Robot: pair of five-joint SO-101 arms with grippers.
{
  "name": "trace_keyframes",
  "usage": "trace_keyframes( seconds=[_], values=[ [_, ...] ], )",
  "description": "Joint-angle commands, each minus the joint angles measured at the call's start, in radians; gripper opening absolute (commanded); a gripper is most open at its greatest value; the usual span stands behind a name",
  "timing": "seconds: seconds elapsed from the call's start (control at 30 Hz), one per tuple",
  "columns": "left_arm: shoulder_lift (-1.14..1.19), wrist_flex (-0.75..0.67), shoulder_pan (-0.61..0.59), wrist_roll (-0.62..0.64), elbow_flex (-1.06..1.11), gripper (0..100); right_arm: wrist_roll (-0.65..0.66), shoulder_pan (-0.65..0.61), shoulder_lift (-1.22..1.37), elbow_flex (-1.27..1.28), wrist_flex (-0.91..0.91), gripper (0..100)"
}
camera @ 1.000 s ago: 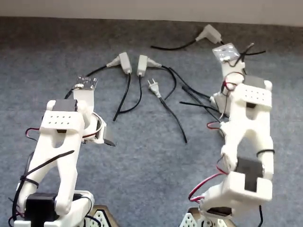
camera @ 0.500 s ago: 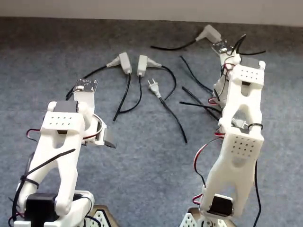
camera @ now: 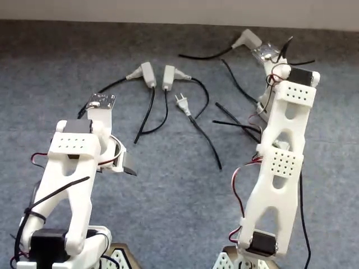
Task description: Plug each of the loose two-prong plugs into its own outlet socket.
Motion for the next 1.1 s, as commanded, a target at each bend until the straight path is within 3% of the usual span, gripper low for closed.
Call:
trace_keyframes(
  seconds=[0.0, 0.17, 0.73, 1.07],
  values=[
    [-0.024, -0.011, 0.013, 0.006, -0.002, 33, 0.012, 0.018, -0.03, -0.024, 0.041, 21.7],
    [-0.024, -0.011, 0.012, 0.006, -0.002, 33, 0.107, 0.015, -0.039, 0.061, 0.041, 22.0],
    [-0.024, -0.038, 0.01, 0.005, 0.007, 33, 0.157, -0.09, -0.028, 0.071, 0.038, 22.1],
    [-0.024, -0.038, 0.01, 0.003, 0.008, 33, 0.216, -0.067, 0.022, 0.11, 0.035, 21.6]
  ],
)
